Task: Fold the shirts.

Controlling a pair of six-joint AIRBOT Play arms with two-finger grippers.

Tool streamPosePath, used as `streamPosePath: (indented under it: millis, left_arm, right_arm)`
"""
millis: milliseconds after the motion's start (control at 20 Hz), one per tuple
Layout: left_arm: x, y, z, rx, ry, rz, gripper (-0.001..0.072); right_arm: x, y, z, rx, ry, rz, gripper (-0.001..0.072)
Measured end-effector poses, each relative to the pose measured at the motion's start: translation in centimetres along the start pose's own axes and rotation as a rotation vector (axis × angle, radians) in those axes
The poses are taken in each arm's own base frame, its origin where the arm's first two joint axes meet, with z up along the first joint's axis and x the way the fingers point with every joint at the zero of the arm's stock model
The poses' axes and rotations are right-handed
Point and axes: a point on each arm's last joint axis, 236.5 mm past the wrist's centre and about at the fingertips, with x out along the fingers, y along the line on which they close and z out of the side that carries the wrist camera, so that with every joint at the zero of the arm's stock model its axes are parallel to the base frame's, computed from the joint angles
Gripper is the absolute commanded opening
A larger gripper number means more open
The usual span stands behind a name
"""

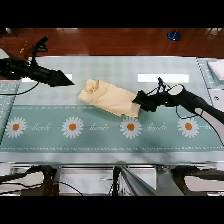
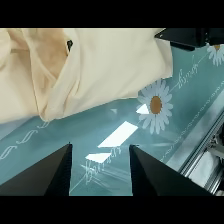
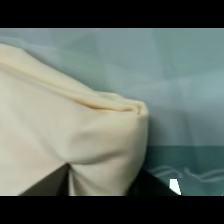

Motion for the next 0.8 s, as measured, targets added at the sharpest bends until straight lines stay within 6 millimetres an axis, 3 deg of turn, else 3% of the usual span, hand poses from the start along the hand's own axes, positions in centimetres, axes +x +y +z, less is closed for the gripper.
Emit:
streamPosePath:
  millis: [150, 250, 300, 400, 550, 650, 800]
  left_arm:
    - [-2.6, -0.7, 0.4, 0.019, -0.054, 0.031, 0.0433]
    - [-3.7, -0.9, 0.6, 0.026, -0.079, 0.046, 0.0431]
    - [-4.1, -1.0, 0.6, 0.026, -0.085, 0.051, 0.037]
    - [-4.5, -1.2, 0.2, 0.027, -0.078, 0.048, 0.036]
    - [-4.8, -1.4, 0.1, 0.025, -0.08, 0.047, 0.036]
    - [-4.8, -1.5, -0.1, 0.014, -0.076, 0.044, 0.036]
    - [-4.8, -2.0, -0.8, 0.008, -0.046, 0.024, 0.036]
  right_arm:
    - [0.8, 1.5, 0.1, 0.017, -0.03, 0.039, 0.0023]
    - [-0.8, 4.0, 0.6, -0.016, -0.063, 0.104, 0.0023]
    - [-2.4, 5.5, 0.9, -0.043, -0.081, 0.143, 0.0023]
    - [-7.1, 8.7, 1.8, -0.1, -0.139, 0.22, 0.0023]
    - [-16.4, 11.9, 2.8, -0.155, -0.265, 0.288, 0.0022]
    - [-22.4, 11.6, 2.9, -0.174, -0.346, 0.257, 0.0023]
    - [-29.6, 8.2, 2.3, -0.132, -0.439, 0.138, 0.0023]
